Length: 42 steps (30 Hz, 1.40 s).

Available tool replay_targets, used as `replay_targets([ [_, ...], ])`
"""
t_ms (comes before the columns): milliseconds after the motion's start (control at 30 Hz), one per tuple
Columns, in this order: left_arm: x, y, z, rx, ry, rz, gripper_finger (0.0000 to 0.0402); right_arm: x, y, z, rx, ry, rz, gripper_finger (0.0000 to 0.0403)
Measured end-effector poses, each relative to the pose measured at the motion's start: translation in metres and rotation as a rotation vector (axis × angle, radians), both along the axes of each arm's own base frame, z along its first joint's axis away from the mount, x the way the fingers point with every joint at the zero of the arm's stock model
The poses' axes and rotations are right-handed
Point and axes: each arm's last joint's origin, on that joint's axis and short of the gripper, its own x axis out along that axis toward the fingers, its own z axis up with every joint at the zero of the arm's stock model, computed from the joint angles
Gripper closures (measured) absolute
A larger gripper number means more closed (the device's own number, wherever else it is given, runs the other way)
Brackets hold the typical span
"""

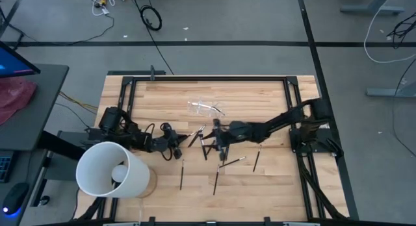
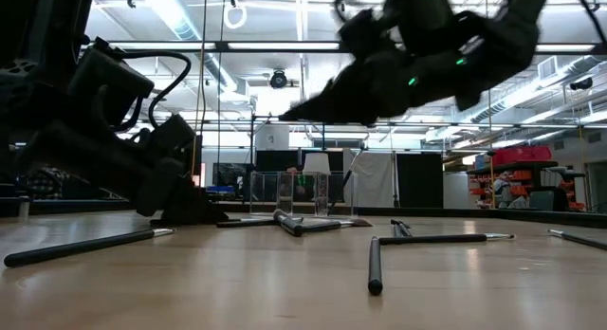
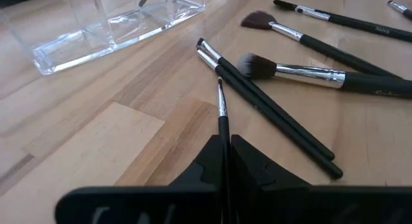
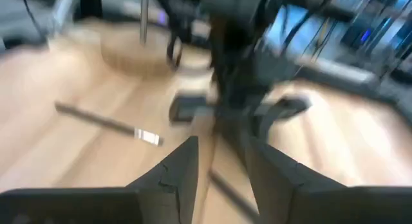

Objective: Put items in baskets/containers
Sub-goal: Put the black eyeshadow brush into the transparent organizer

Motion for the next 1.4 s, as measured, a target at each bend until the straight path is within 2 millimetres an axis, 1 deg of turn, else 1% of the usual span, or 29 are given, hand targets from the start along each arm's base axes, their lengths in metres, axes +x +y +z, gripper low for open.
replay_targets([
  [133, 0.002, -0.001, 0.003, 0.016, -0.027, -0.022, 0.0386, 0.025, 0.0, -0.017, -0.049, 0.121, 0.002, 0.0258],
  [200, 0.004, -0.002, 0.005, 0.017, -0.045, -0.06, 0.0387, 0.036, -0.001, -0.022, -0.066, 0.142, 0.003, 0.0254],
  [333, 0.007, -0.004, 0.011, 0.012, -0.095, -0.101, 0.0389, 0.047, -0.011, -0.026, -0.077, 0.149, -0.018, 0.0248],
  [533, 0.007, -0.004, 0.012, 0.009, -0.111, -0.108, 0.0385, 0.045, -0.035, -0.033, -0.056, 0.215, -0.068, 0.0245],
  [700, 0.009, -0.005, 0.017, 0.015, -0.16, -0.12, 0.0387, 0.044, -0.047, -0.033, 0.008, 0.218, -0.02, 0.0247],
  [867, 0.012, -0.006, 0.022, 0.016, -0.198, -0.152, 0.0385, 0.044, -0.052, -0.033, 0.007, 0.222, -0.024, 0.0248],
  [1133, 0.012, -0.006, 0.023, 0.015, -0.206, -0.151, 0.0384, 0.043, -0.052, -0.034, -0.021, 0.225, 0.006, 0.0251],
  [1233, 0.012, -0.007, 0.023, 0.015, -0.206, -0.152, 0.0384, 0.043, -0.051, -0.034, -0.014, 0.221, 0.028, 0.0262],
  [1400, 0.012, -0.007, 0.024, 0.013, -0.217, -0.155, 0.0385, 0.043, -0.05, -0.033, -0.003, 0.22, 0.053, 0.0292],
])
